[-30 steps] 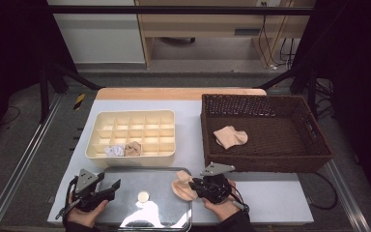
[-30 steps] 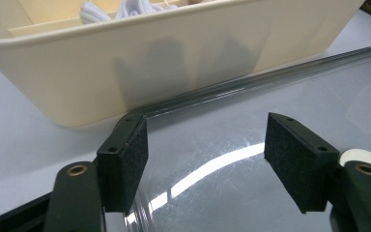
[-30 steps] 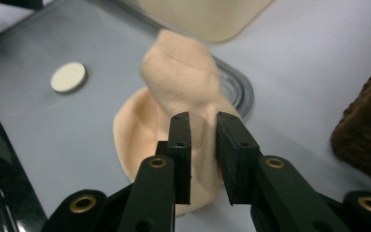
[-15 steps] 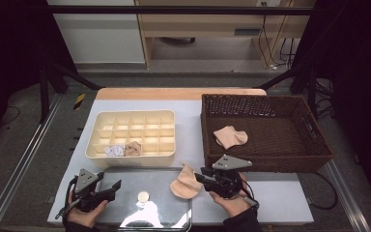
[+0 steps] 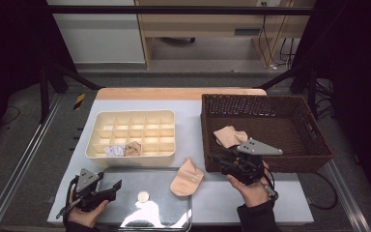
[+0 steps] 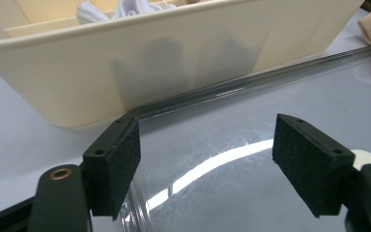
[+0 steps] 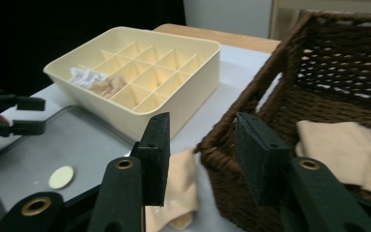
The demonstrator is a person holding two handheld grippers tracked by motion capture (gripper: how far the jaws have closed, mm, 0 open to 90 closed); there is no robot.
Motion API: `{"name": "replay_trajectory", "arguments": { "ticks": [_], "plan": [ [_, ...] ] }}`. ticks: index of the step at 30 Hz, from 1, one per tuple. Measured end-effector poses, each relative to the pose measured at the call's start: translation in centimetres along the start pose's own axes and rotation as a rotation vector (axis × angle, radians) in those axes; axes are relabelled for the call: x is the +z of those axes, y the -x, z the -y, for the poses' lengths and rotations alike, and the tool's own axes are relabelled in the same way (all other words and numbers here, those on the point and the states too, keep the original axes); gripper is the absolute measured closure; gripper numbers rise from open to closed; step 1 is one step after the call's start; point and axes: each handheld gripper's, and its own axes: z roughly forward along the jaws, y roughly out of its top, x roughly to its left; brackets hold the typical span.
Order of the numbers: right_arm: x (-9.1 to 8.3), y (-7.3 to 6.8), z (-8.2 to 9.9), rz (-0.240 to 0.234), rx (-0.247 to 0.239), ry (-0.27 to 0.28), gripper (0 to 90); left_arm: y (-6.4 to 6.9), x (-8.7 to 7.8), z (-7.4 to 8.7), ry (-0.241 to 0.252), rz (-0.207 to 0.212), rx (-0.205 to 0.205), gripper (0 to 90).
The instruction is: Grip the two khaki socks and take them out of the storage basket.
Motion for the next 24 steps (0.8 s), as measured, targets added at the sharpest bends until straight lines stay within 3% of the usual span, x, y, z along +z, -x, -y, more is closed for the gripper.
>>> {"name": "replay_trajectory", "arguments": {
  "ticks": [13,24],
  "plan": [
    [0.0,3.2,-3.4,0.109,0.021,0.015,46.0,0.0,0.1,0.0,-0.006,0.001,0.006,25.8],
    [1.0,4.9,-6.6,0.183,-0.024,-0.005,45.0,0.0,0.3,0.1,-0.016,0.001,0.01,27.5]
  ]
}}
